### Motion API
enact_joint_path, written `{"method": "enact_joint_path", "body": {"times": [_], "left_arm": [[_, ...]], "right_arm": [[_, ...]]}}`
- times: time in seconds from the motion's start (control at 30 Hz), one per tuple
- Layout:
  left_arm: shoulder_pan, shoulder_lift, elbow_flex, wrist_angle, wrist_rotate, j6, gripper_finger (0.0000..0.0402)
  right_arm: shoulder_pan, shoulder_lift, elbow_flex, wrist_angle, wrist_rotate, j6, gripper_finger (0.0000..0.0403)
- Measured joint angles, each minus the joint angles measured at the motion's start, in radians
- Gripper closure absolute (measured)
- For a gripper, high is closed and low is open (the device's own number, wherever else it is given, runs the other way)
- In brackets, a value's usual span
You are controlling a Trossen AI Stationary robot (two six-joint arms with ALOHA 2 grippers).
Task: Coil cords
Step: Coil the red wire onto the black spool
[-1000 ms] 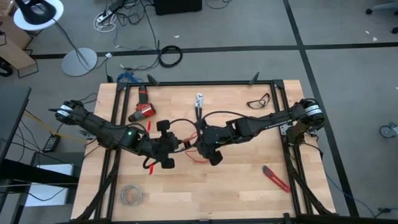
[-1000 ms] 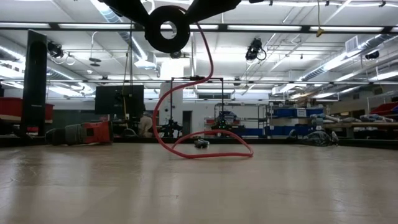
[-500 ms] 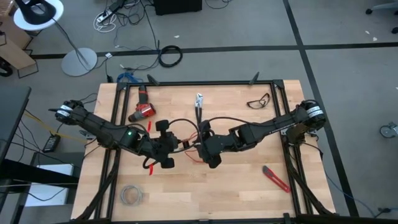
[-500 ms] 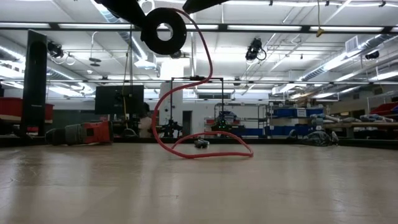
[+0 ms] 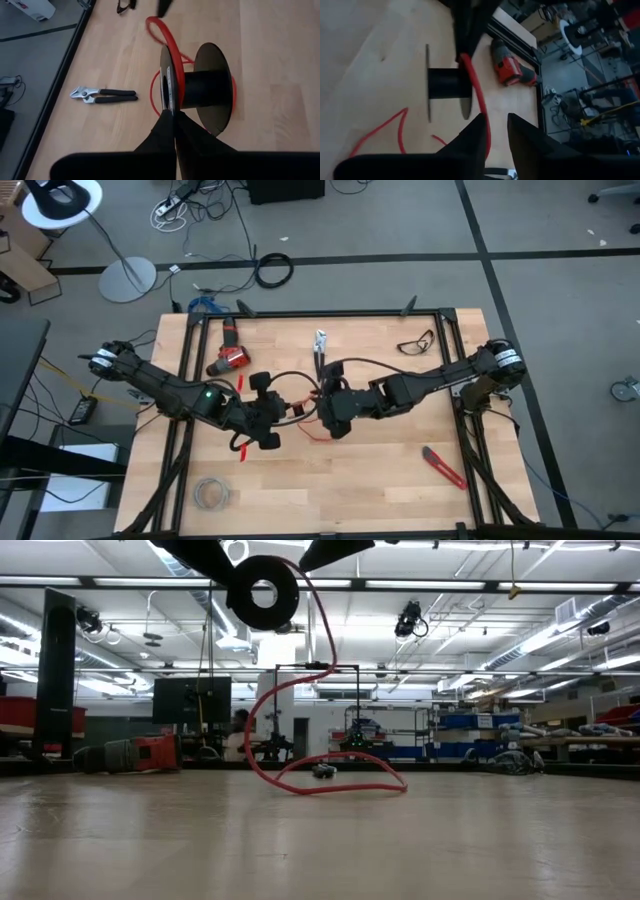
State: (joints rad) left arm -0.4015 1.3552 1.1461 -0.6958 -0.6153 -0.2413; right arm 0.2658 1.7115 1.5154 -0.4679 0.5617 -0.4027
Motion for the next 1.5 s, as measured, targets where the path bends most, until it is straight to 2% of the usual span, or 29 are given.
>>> {"method": "enact_joint_path", "body": {"times": [0.43,0.67,1.13,1.37,1.5], "left_arm": [[0.0,-0.014,0.0,0.02,-0.064,0.002,0.0401],[-0.002,-0.049,-0.001,0.113,-0.072,0.05,0.0401],[-0.014,-0.098,-0.001,0.252,-0.072,0.081,0.0401],[-0.014,-0.1,0.0,0.316,-0.143,0.081,0.0401],[-0.014,-0.1,0.001,0.35,-0.15,0.091,0.0401]], "right_arm": [[-0.033,0.003,0.0,-0.038,-0.1,0.038,0.0379],[-0.035,0.003,0.0,-0.051,-0.118,0.048,0.0399],[-0.036,0.004,-0.002,0.058,-0.12,0.059,0.0392],[-0.031,0.004,-0.003,0.114,-0.098,0.058,0.0391],[-0.019,0.005,-0.003,0.148,-0.055,0.043,0.0379]]}}
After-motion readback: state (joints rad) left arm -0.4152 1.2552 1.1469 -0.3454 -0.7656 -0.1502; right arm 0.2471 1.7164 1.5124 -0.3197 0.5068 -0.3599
